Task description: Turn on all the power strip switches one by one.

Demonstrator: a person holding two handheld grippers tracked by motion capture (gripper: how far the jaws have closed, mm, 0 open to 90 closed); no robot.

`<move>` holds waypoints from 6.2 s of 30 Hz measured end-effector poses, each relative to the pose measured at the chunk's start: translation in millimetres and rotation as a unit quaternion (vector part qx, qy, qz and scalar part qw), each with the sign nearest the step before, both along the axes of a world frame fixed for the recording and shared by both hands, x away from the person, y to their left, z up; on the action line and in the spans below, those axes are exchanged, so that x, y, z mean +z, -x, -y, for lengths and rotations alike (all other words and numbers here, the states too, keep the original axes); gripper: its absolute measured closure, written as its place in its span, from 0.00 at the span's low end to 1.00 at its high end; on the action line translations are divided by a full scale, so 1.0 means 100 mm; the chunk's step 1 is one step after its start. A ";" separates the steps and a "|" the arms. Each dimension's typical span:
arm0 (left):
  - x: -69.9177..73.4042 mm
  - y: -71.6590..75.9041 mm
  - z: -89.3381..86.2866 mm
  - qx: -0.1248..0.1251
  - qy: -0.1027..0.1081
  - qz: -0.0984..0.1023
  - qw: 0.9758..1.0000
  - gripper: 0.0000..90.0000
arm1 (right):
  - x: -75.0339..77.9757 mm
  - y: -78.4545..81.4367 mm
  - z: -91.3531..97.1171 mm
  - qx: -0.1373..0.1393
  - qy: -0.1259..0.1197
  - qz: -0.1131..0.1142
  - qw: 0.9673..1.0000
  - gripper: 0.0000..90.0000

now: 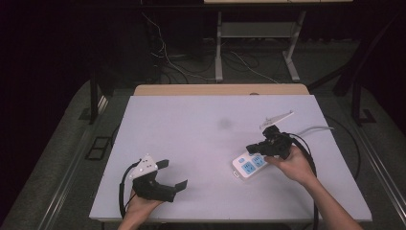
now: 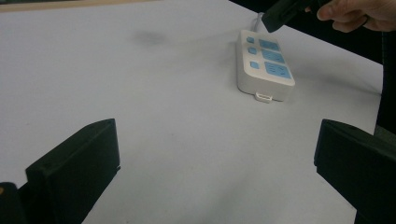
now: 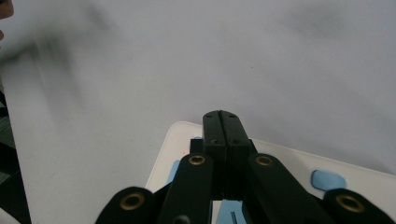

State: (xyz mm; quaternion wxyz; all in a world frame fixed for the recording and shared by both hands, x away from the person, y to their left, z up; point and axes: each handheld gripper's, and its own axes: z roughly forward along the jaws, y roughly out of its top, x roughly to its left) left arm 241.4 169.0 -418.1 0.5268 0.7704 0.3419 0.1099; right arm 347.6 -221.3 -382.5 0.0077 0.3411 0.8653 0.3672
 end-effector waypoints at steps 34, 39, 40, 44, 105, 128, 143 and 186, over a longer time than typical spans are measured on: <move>0.00 0.00 -0.02 0.001 0.007 -0.002 1.000 0.00 | -0.23 -0.19 0.12 -0.013 0.020 -0.024 0.999 1.00; 0.00 0.00 -0.02 0.001 0.006 -0.002 1.000 0.00 | -0.26 -0.21 0.11 -0.017 0.019 -0.026 0.999 1.00; 0.00 0.00 -0.02 0.001 0.007 -0.001 1.000 0.00 | -0.27 -0.21 0.11 -0.015 0.019 -0.026 0.999 1.00; 0.00 0.00 -0.03 0.003 0.008 0.000 1.000 0.00 | -0.30 -0.20 0.08 -0.013 0.025 -0.027 0.999 1.00; 0.00 0.00 -0.02 0.003 0.007 -0.002 1.000 0.00 | -0.18 -0.16 0.22 -0.030 0.005 -0.008 1.000 1.00; 0.00 0.00 -0.03 0.004 0.007 -0.002 1.000 0.00 | 0.10 -0.20 0.45 -0.046 0.005 0.006 0.999 1.00; 0.00 0.00 -0.03 0.005 0.006 -0.003 1.000 0.00 | 0.00 -0.32 0.52 -0.054 0.013 -0.011 0.998 1.00; 0.00 0.00 -0.05 0.008 0.007 -0.002 1.000 0.00 | -0.28 -0.46 0.42 -0.032 0.034 -0.056 0.997 1.00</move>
